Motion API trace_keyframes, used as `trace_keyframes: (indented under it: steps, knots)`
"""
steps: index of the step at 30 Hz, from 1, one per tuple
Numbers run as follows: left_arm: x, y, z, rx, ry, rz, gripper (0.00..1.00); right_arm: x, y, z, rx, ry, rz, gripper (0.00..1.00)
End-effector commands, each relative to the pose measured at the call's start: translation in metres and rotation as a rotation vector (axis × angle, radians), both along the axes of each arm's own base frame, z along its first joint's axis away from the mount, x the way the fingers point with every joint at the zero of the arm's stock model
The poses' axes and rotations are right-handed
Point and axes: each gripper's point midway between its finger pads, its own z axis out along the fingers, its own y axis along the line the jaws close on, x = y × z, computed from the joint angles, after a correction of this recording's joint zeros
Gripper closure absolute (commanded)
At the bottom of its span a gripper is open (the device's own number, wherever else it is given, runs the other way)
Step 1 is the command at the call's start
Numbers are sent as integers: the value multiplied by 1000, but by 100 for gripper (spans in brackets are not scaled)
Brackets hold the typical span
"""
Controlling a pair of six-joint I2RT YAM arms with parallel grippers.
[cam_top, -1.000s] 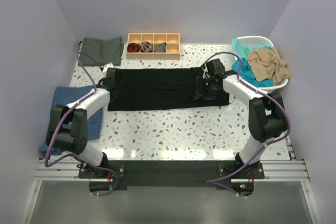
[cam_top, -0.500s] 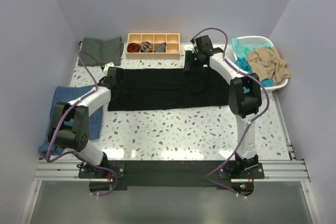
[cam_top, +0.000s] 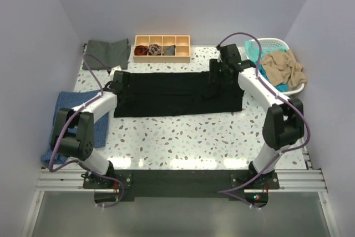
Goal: Fold and stack the t-shirts
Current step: Fold the tshirt
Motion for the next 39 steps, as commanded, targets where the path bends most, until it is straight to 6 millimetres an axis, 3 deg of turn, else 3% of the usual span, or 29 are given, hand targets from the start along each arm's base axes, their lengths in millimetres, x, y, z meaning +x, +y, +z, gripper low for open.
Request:
trace_keyframes:
  steps: [1,8,19,28,33,39]
  knots:
    - [14,-6,26,-15,-90,-26,62,-17,-30,-2,-102,-8,-66,44]
    - [12,-7,26,-16,-90,-32,62,-37,-53,-39,-139,87,-115,45]
    - [12,-6,22,-5,-75,-26,62,-19,-45,-68,-140,148,-104,46]
    - [14,-4,19,3,-65,-20,62,13,-24,-79,-80,124,-55,45]
    - [14,-2,18,13,-60,-16,62,38,-9,-75,-34,96,-37,45]
    - [13,-1,16,21,-52,-10,62,57,3,-91,-14,134,-16,45]
